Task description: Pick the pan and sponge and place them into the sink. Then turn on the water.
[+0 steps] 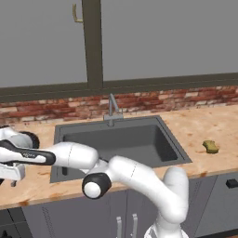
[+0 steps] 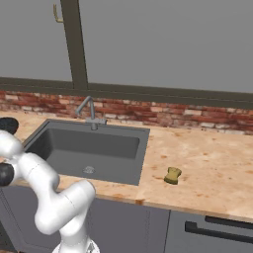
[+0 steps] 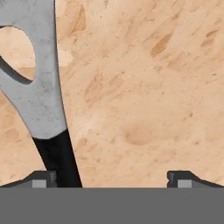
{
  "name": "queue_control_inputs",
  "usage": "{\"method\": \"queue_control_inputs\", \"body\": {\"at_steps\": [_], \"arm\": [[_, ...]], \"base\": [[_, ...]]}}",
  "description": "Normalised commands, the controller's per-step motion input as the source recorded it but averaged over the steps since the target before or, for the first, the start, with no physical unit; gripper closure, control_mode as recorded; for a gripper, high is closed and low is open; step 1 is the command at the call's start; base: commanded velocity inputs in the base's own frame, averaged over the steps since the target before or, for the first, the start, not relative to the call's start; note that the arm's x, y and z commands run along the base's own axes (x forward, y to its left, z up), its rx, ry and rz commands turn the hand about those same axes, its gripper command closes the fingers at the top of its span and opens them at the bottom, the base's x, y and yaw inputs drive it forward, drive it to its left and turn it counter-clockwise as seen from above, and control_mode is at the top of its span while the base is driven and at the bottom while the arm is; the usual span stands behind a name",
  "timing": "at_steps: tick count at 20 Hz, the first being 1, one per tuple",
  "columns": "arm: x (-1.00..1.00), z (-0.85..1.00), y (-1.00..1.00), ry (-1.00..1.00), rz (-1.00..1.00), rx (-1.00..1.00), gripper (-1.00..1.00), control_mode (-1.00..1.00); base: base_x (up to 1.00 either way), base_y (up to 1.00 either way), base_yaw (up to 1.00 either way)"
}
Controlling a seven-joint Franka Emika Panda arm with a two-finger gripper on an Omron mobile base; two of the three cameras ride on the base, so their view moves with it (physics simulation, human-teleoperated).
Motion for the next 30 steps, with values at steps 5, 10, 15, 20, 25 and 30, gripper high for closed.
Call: {"method": "queue_control_inputs", "body": {"at_steps": [5,10,15,20,25,30], "arm": [[0.27,-0.12,0.46,0.03,0.00,-0.12,-1.00,-1.00],[0.28,-0.10,0.47,0.01,0.00,-0.10,-1.00,-1.00],[0.26,-0.08,0.48,0.00,0.01,-0.09,-1.00,-1.00],[0.18,-0.15,0.36,-0.04,0.08,-0.08,-1.00,-1.00],[0.06,-0.20,0.19,-0.05,0.16,-0.09,-1.00,-1.00],[0.00,-0.29,0.14,0.05,0.13,-0.18,1.00,-1.00]], "base": [[0.00,0.00,0.00],[0.00,0.00,0.00],[0.00,0.00,0.00],[0.00,0.00,0.00],[0.00,0.00,0.00],[0.00,0.00,0.00]]}}
